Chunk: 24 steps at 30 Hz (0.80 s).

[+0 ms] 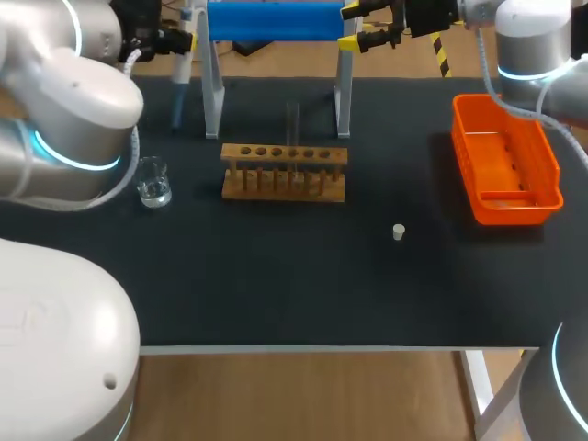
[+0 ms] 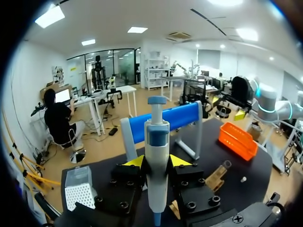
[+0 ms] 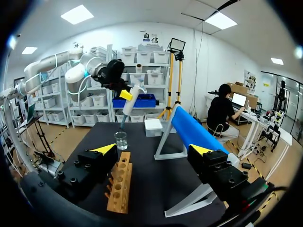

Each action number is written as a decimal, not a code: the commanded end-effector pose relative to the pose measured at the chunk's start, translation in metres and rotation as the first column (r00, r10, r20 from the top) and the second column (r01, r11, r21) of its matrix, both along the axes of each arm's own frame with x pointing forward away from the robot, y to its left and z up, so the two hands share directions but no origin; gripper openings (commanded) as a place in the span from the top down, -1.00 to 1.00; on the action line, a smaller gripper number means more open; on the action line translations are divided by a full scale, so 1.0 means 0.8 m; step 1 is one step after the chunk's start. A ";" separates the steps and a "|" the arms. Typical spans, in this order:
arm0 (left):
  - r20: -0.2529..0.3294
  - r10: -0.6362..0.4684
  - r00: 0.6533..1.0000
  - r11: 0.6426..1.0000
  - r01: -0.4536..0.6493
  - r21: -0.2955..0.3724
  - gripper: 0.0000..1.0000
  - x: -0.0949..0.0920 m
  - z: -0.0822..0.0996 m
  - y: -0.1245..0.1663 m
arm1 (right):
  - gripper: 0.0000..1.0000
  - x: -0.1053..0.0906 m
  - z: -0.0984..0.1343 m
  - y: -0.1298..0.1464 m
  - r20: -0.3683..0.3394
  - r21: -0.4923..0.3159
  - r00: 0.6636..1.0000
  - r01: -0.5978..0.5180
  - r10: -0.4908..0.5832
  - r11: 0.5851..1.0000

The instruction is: Invert the test tube, pick up the pipette, mount the tip to pipette, aspirate from beaker and dispense into the tube, eject the tip, return the pipette, and cap with the stopper.

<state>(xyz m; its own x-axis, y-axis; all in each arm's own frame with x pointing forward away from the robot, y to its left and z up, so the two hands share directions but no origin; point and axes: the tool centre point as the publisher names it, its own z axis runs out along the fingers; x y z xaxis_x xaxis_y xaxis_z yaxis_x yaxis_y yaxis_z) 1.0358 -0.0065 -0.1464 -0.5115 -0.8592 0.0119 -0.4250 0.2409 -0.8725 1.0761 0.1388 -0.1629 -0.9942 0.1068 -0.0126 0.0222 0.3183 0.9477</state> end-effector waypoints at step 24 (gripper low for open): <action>0.038 0.190 0.981 0.980 -0.192 0.055 1.00 0.078 -0.015 -0.039 | -1.00 0.001 0.001 -0.002 -0.003 -0.004 1.000 -0.005 0.005 1.000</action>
<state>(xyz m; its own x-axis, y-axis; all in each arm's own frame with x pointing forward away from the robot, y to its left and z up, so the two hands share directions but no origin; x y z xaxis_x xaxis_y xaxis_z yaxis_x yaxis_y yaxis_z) 1.0876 -0.0303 -0.1563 -0.3662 -0.9298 -0.0377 -0.4352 0.2070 -0.8762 1.0761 0.1388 -0.1629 -0.9942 0.1068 -0.0125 0.0223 0.3183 0.9477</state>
